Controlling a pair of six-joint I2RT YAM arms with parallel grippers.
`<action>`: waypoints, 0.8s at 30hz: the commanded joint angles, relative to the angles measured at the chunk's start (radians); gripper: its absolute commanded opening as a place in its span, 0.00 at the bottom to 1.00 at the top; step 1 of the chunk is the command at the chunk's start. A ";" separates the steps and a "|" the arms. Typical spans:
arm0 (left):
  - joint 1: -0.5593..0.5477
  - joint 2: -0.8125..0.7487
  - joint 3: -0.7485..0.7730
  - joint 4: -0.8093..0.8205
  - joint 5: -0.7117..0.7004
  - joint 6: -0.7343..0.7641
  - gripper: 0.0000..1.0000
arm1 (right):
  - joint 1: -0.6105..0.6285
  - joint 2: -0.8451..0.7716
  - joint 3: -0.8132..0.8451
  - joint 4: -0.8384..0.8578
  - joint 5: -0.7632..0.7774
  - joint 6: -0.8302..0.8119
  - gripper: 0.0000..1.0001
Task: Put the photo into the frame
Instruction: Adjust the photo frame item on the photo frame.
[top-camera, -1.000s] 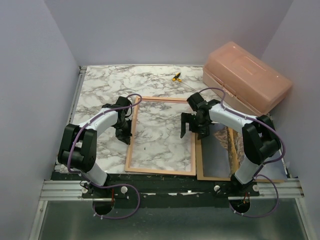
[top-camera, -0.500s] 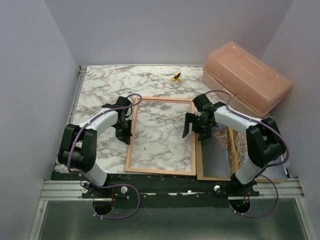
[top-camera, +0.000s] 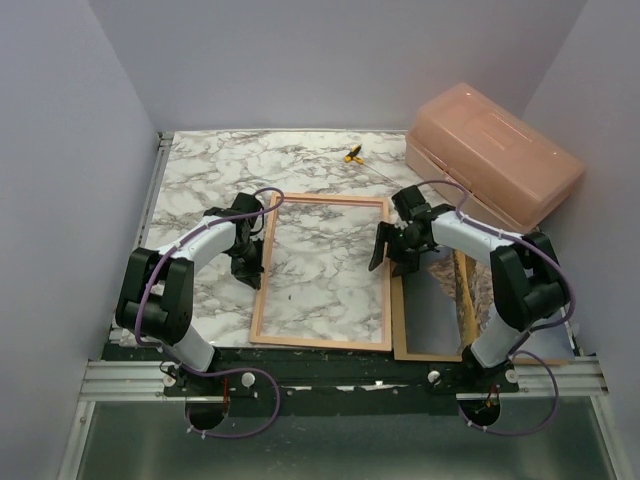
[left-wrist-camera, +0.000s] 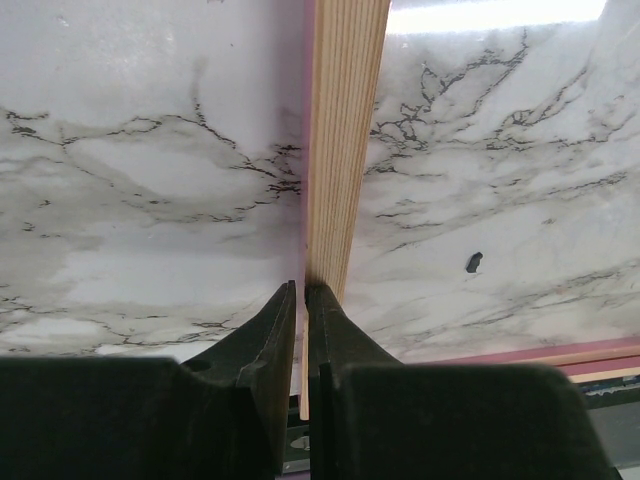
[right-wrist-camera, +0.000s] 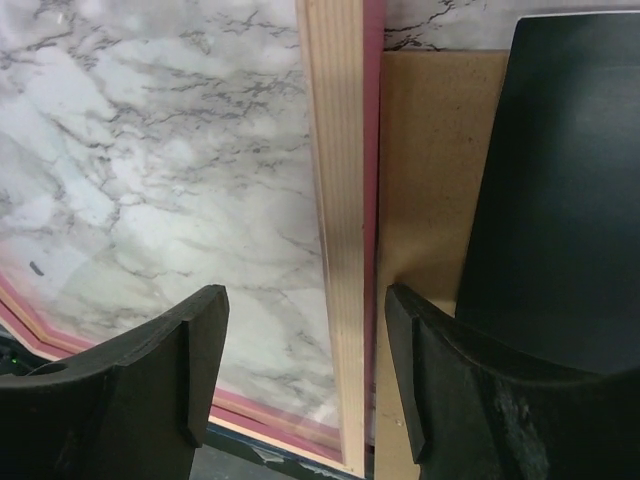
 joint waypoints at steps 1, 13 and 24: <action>-0.011 0.044 -0.030 0.022 -0.023 0.002 0.12 | -0.002 0.053 -0.017 0.057 -0.025 -0.018 0.65; -0.012 0.045 -0.031 0.022 -0.023 0.002 0.12 | -0.001 0.033 -0.019 0.053 -0.044 -0.045 0.19; -0.012 0.044 -0.030 0.022 -0.023 0.002 0.13 | -0.019 -0.007 -0.044 0.055 -0.094 -0.066 0.01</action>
